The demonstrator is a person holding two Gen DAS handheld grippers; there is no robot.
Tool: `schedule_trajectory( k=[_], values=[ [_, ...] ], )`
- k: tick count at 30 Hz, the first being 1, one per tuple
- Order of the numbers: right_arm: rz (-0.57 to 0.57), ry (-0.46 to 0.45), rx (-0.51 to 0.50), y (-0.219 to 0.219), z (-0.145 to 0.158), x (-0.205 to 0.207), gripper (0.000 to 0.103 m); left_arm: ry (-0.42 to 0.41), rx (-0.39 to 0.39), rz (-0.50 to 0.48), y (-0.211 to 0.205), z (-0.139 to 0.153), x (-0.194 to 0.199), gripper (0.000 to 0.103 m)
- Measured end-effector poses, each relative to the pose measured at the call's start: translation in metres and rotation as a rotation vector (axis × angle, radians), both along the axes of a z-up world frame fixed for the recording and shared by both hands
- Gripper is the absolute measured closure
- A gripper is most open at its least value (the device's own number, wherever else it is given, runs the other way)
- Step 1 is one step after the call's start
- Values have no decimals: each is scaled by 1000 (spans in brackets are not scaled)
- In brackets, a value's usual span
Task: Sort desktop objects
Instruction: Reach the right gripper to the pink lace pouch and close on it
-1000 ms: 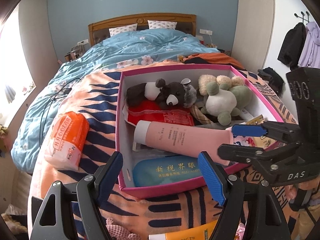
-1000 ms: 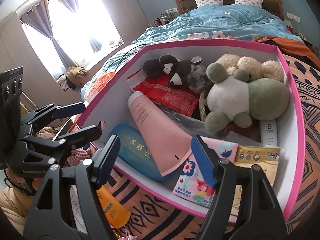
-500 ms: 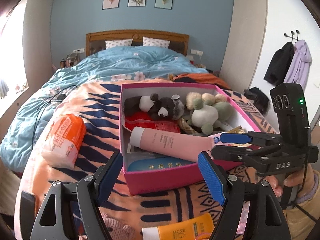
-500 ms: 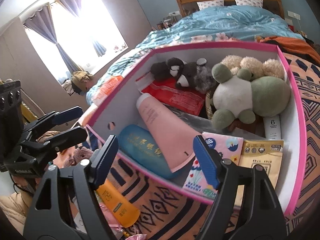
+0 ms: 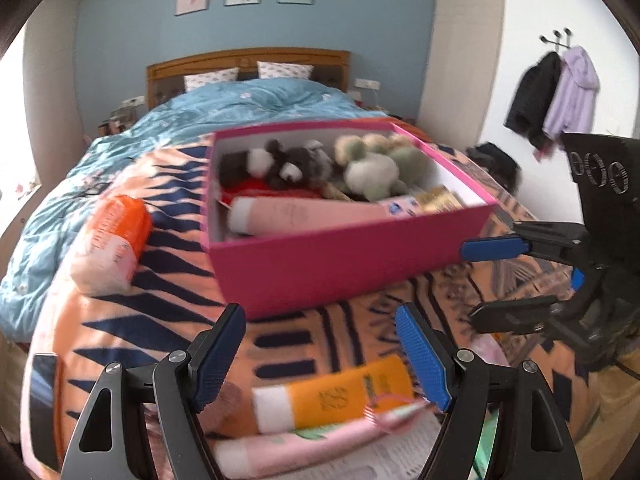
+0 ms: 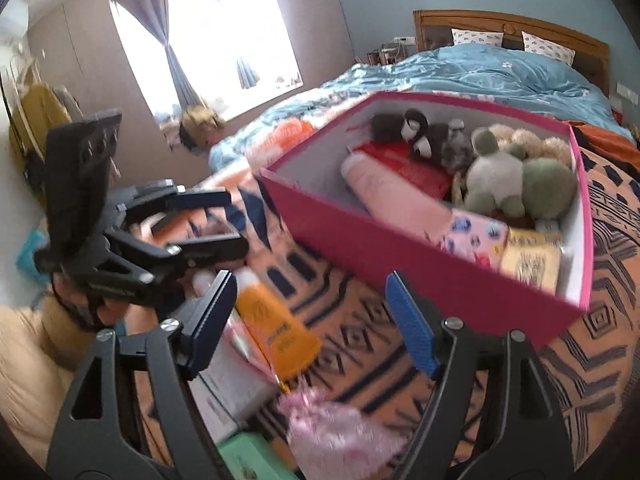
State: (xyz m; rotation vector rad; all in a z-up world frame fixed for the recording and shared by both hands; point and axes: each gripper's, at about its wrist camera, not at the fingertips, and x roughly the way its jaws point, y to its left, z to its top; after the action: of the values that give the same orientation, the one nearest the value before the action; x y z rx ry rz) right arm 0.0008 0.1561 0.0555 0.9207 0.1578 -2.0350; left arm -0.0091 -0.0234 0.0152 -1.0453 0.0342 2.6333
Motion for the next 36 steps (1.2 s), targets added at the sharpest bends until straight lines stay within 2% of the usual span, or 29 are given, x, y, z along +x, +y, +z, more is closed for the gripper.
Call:
schedule_trajectory(
  k=[8,14,21,26,28,36],
  values=[
    [-2,-60,117,19,-39,13,25,-71,44,-115,33,-19,18,24],
    [54,-97,163,22,-60,22,25,-96,11,-194,60,-26,32,24],
    [113,-86,221,10,-77,24,29,-113,-16,-198,69,-31,38,24],
    [119,-51,234,13,-77,26,40,-124,-9,-172,67,-32,35,24],
    [76,-46,224,22,-75,23,47,-125,-6,-168,67,-32,34,24],
    [-219,-137,88,84,-74,-1,49,-151,6,-206,87,-37,27,24]
  ],
)
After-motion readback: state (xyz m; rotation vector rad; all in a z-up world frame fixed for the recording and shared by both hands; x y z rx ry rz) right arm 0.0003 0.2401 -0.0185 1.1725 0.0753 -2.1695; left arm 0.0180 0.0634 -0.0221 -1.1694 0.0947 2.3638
